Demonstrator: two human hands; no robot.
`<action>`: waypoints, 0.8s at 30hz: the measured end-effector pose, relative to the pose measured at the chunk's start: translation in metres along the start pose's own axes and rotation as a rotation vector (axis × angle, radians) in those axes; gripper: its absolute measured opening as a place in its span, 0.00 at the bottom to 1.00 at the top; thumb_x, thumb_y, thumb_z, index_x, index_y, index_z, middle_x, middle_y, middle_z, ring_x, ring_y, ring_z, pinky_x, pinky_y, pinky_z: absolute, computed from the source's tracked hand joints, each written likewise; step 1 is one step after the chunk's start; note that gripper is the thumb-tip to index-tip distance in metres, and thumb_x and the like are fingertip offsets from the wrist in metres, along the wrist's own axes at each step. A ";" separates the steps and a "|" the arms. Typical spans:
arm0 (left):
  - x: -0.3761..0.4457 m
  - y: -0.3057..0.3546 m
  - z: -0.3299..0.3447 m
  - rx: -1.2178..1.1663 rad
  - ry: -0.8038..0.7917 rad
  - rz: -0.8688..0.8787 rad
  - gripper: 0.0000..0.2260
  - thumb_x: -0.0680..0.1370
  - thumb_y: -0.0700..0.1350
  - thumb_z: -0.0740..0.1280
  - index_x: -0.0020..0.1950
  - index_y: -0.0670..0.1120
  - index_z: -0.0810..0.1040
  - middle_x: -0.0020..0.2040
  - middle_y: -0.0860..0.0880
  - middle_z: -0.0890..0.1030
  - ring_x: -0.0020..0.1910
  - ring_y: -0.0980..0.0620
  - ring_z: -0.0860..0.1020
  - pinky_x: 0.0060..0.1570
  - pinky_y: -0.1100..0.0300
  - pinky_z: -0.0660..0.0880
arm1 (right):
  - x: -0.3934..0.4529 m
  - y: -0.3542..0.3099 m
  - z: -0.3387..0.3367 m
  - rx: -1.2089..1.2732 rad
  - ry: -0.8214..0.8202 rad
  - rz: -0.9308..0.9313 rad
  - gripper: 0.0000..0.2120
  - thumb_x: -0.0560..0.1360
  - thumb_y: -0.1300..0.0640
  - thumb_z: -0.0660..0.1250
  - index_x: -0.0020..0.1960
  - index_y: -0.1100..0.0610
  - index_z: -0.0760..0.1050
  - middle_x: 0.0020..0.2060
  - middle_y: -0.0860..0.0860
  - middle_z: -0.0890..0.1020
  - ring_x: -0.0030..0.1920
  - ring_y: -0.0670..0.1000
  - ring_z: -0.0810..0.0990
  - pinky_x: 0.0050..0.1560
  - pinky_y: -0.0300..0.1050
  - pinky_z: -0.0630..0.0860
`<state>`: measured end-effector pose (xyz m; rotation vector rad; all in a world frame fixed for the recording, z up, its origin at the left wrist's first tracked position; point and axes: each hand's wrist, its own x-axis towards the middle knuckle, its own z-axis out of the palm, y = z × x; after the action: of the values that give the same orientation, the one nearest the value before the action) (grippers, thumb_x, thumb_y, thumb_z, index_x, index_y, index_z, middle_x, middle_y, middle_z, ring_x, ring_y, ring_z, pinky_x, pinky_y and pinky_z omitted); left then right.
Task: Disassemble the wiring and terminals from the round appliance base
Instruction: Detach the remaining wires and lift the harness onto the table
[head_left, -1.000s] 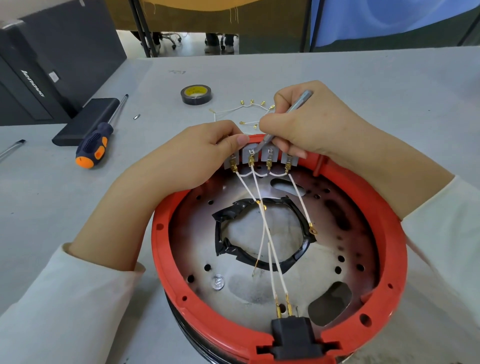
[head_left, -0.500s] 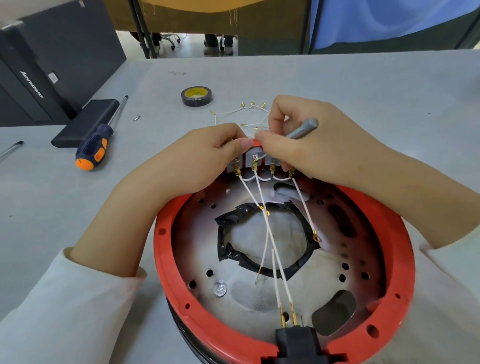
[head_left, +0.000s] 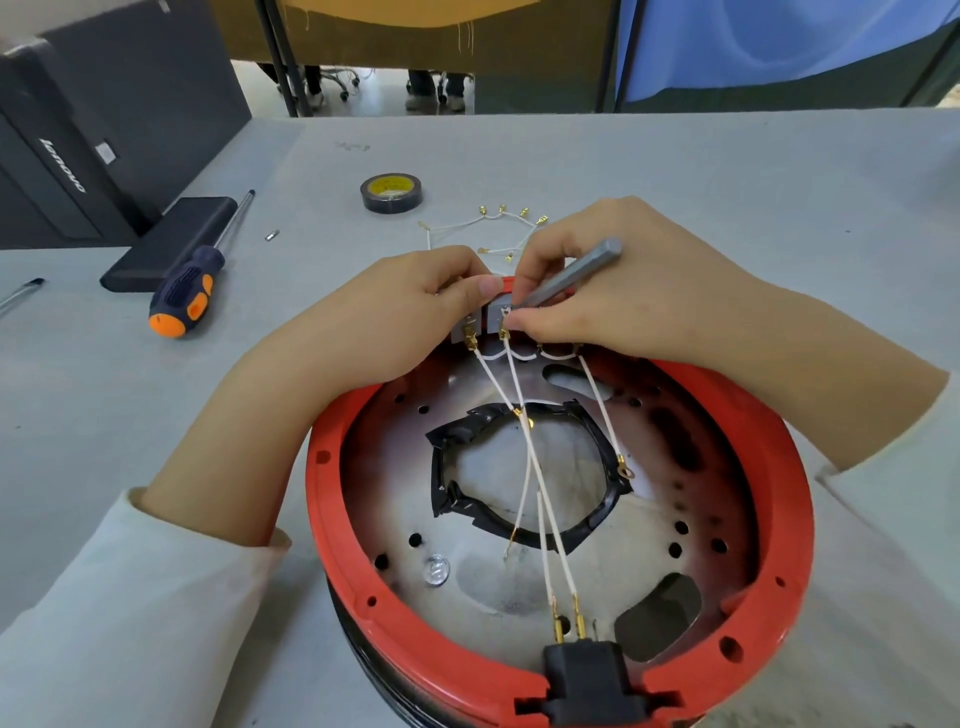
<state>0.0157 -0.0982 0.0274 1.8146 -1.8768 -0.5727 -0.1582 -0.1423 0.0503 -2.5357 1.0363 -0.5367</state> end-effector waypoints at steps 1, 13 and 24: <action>0.000 0.000 0.000 0.003 -0.001 0.000 0.12 0.80 0.55 0.57 0.53 0.53 0.77 0.50 0.50 0.80 0.51 0.52 0.76 0.52 0.69 0.67 | 0.001 0.000 0.001 0.002 0.007 0.005 0.03 0.67 0.51 0.73 0.40 0.49 0.81 0.33 0.44 0.80 0.34 0.45 0.76 0.37 0.44 0.74; -0.002 0.001 -0.002 0.004 0.007 -0.001 0.11 0.81 0.55 0.57 0.53 0.53 0.77 0.46 0.49 0.80 0.46 0.52 0.76 0.45 0.64 0.70 | 0.010 0.006 -0.006 0.139 -0.103 -0.022 0.05 0.66 0.62 0.73 0.36 0.53 0.79 0.21 0.38 0.75 0.22 0.39 0.72 0.23 0.26 0.64; -0.001 -0.003 -0.002 -0.007 0.015 0.010 0.11 0.80 0.56 0.56 0.50 0.55 0.77 0.38 0.54 0.77 0.36 0.59 0.73 0.34 0.72 0.66 | -0.001 0.010 -0.013 0.508 -0.077 0.088 0.07 0.71 0.61 0.73 0.39 0.60 0.76 0.19 0.49 0.74 0.18 0.46 0.68 0.21 0.33 0.65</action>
<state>0.0194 -0.0974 0.0268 1.7989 -1.8706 -0.5603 -0.1705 -0.1506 0.0571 -2.0399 0.8485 -0.5851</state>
